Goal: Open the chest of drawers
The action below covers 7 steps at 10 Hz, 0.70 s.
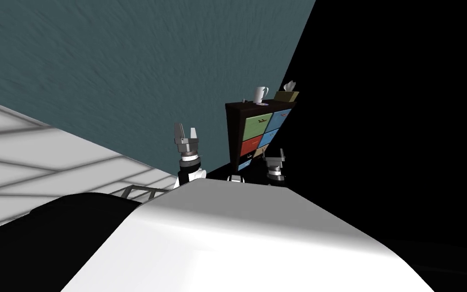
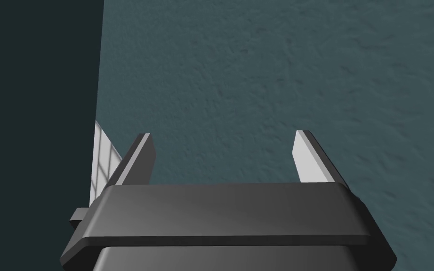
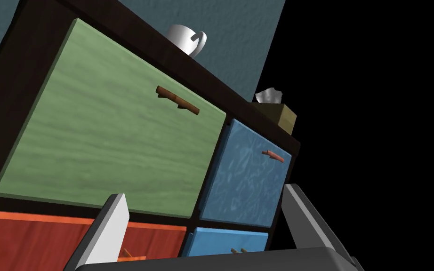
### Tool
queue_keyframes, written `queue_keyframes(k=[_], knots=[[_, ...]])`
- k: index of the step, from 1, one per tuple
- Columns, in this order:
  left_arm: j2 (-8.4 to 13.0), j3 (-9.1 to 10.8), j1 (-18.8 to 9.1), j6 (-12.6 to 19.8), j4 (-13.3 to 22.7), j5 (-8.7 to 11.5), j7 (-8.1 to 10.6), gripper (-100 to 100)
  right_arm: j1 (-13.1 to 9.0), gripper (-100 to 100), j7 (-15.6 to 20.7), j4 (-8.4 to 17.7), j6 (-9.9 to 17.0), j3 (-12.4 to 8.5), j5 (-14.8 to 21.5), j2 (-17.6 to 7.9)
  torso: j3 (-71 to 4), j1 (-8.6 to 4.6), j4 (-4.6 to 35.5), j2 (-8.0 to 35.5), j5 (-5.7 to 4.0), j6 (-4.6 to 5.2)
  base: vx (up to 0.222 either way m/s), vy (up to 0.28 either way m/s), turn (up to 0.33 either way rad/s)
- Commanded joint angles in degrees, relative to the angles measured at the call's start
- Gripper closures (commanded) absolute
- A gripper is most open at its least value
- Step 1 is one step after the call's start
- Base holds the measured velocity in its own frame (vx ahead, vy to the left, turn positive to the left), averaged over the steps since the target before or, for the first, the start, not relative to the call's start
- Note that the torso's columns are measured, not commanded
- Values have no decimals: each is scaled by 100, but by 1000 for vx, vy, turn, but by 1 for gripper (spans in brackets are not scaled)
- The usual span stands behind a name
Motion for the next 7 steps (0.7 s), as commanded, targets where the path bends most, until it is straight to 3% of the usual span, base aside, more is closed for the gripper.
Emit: queue_keyframes(k=[1, 7], knots=[[0, 0, 0, 0, 0, 0, 0, 0, 22, -100, -348, 40, -16, 26, -41, -17, 1, 6, 1, 3, 2, 2, 27, -29, 2], [0, 0, 1, 0, 0, 0, 0, 0, 43, -100, -1319, 397, -67, 217, -286, -34, 7, 16, 3, 13, 5, 3, 40, -57, 134]])
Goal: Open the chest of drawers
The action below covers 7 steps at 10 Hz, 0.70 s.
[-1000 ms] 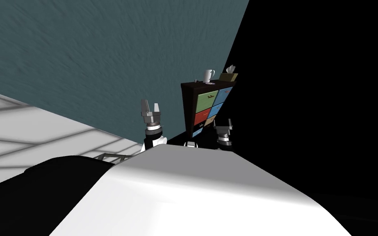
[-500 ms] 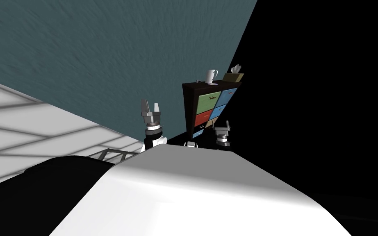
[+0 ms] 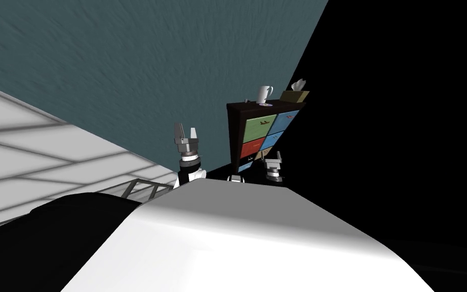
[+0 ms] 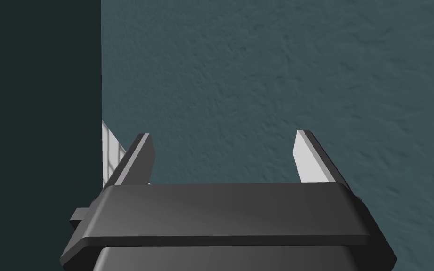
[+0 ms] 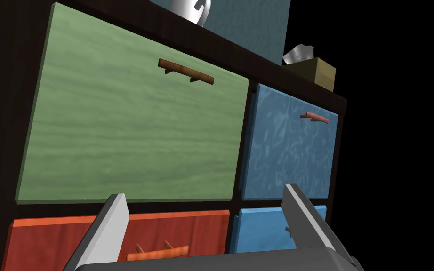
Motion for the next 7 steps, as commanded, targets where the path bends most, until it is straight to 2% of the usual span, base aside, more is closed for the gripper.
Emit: queue_keyframes(k=[1, 4, 6, 7], knots=[[0, 0, -1, 0, 0, 0, 0, 0, 10, -100, -423, 117, -10, 64, -90, -6, -2, -7, -1, -6, -1, -5, 37, -62, 152], [0, 0, 0, 0, 0, 0, 0, 0, 15, -100, -930, 353, -22, 186, -271, -12, -6, -14, -3, -10, -4, 0, 44, -78, 182], [0, 0, 0, 0, 0, 0, 0, 0, 15, -100, -1127, 353, -22, 186, -271, -12, -3, -10, -2, -6, -3, -1, 23, -56, 67], [0, 0, 0, 0, 0, 0, 0, 0, 15, -100, -1360, 468, -22, 245, -366, -12, 0, 6, 0, 1, 2, 0, 22, -48, 213]])
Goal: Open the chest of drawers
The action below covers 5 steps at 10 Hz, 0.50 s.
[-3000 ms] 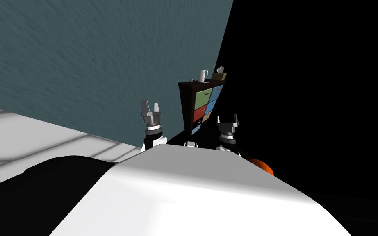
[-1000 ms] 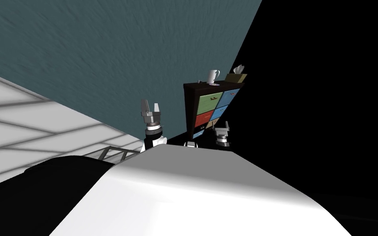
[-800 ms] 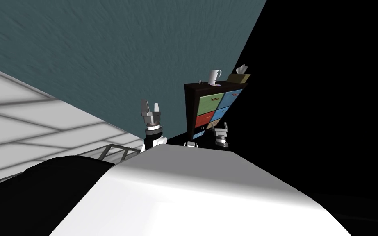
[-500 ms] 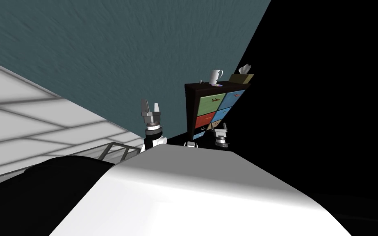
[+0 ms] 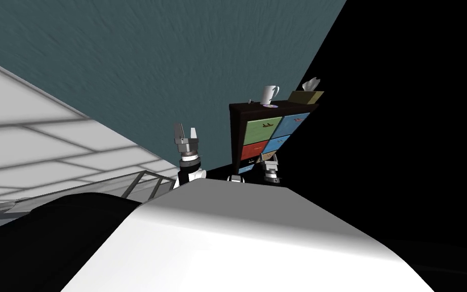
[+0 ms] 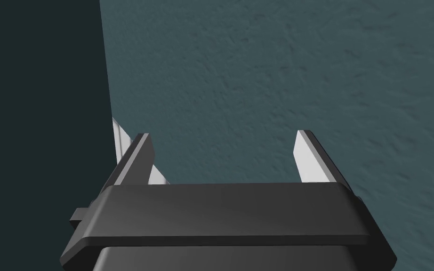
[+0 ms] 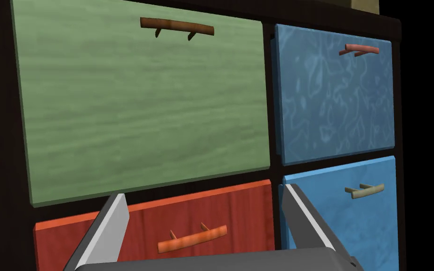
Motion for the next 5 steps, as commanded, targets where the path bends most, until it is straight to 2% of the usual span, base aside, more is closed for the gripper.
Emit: queue_keyframes(k=[1, 2, 5], knots=[[0, -1, -1, 0, 0, 0, 0, 0, 17, -100, -394, 113, -11, 64, -98, -5, -2, -10, -1, -6, -2, -6, 25, -60, 130], [0, 0, 0, 0, 0, 0, 0, 0, 16, -100, -589, 225, -9, 122, -196, -1, -5, -19, -2, -9, -5, -1, 24, -79, 219], [1, 0, -1, 0, 0, 0, 0, 0, 14, -100, -1050, 332, -3, 179, -295, 8, -6, -20, -3, -10, -6, -4, 25, -75, 164]])
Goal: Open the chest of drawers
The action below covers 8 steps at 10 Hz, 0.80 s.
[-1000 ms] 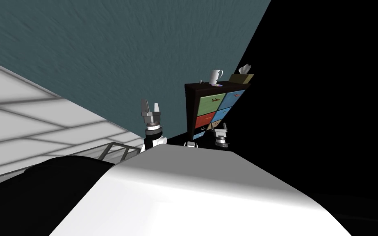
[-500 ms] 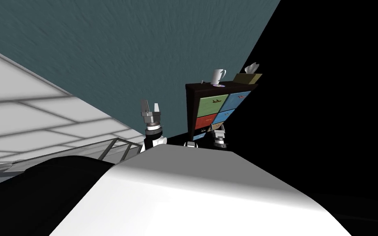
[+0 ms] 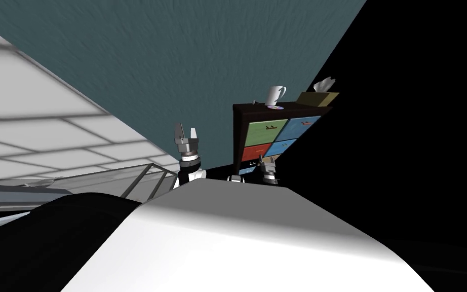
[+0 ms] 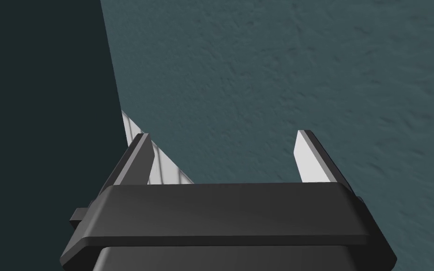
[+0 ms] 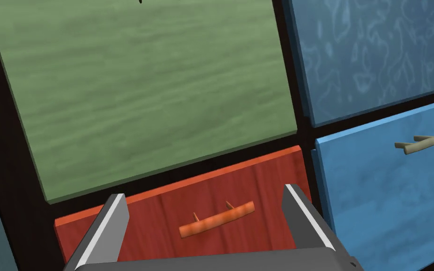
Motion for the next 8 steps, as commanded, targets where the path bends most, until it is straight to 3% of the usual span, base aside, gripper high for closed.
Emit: queue_keyframes(k=[1, 8], knots=[[0, 0, 1, 0, 0, 0, 0, 0, -4, -100, -445, 137, 29, 74, -157, 12, 1, 7, 1, 2, 2, 4, 23, -78, 221], [0, 0, 0, 0, 0, 0, 0, 0, -15, -100, -1464, 416, 62, 229, -458, 110, 1, 4, 1, 2, 1, 0, 14, -71, 162]])
